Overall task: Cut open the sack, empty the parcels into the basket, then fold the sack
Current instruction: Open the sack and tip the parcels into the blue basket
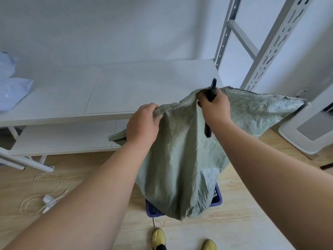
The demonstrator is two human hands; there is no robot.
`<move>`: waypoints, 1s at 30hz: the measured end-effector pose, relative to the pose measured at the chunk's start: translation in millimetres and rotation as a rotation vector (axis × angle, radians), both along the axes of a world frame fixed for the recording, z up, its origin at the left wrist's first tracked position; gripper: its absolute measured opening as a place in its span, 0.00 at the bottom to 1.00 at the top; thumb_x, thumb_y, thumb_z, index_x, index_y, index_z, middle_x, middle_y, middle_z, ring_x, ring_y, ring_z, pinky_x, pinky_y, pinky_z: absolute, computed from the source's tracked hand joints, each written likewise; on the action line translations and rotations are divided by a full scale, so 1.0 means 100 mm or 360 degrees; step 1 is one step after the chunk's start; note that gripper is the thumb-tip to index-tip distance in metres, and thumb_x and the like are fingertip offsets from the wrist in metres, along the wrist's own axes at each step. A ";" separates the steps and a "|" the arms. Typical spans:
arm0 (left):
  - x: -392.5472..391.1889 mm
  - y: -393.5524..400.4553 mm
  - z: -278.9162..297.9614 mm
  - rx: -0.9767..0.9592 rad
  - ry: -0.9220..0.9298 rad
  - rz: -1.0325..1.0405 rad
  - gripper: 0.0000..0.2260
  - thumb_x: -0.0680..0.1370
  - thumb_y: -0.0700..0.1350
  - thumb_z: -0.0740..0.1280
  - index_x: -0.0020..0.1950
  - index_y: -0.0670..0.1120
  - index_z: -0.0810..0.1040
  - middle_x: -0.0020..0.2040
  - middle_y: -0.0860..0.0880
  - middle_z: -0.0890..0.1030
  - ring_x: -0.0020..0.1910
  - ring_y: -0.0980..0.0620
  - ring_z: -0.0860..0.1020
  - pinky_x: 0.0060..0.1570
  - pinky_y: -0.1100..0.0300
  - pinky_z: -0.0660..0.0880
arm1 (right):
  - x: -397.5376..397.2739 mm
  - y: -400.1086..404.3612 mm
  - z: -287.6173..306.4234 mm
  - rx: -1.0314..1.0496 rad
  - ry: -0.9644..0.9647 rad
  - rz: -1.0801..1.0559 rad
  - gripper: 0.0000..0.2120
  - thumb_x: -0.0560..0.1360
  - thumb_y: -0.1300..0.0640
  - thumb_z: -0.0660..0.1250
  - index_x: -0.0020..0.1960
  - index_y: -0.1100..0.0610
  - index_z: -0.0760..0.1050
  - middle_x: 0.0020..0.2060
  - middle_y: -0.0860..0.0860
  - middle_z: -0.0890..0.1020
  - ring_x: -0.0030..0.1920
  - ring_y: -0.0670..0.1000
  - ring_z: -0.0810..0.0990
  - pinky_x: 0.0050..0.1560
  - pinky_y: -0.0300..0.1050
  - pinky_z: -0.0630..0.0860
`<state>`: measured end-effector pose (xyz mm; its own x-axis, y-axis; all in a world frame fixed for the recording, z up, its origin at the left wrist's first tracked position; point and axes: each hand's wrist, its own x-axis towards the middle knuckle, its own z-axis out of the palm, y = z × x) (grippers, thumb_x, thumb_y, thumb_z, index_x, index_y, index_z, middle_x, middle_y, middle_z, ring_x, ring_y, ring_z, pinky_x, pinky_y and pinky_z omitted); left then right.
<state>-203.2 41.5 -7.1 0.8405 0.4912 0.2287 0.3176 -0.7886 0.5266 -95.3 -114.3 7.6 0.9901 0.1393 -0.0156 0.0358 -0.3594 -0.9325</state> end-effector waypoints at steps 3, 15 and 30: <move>0.03 -0.03 -0.01 -0.0003 0.0021 0.0012 0.05 0.78 0.45 0.66 0.52 0.47 0.78 0.47 0.50 0.78 0.44 0.48 0.76 0.39 0.58 0.69 | 0.03 -0.02 -0.07 -0.0090 0.0049 0.0000 0.10 0.78 0.52 0.64 0.55 0.56 0.76 0.49 0.53 0.83 0.48 0.53 0.81 0.50 0.51 0.78; 0.23 -0.10 -0.01 -0.0070 -0.0061 0.0047 0.05 0.78 0.45 0.64 0.53 0.47 0.76 0.46 0.50 0.78 0.43 0.49 0.75 0.39 0.57 0.69 | 0.18 -0.07 -0.10 -0.0041 -0.0011 -0.0034 0.04 0.77 0.53 0.64 0.51 0.52 0.74 0.45 0.49 0.81 0.46 0.50 0.80 0.43 0.41 0.73; 0.41 -0.04 0.05 -0.0976 0.0309 -0.0507 0.19 0.74 0.43 0.71 0.63 0.55 0.74 0.57 0.51 0.80 0.54 0.54 0.79 0.53 0.62 0.74 | -0.02 0.01 -0.46 -0.0489 0.0287 0.0436 0.04 0.72 0.56 0.71 0.43 0.53 0.76 0.35 0.50 0.80 0.41 0.54 0.80 0.47 0.46 0.80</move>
<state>-162.6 37.9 -2.5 0.9619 0.2076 -0.1780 0.2542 -0.4386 0.8620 -97.5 -113.6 -38.2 0.8951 0.3578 -0.2662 0.0147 -0.6203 -0.7842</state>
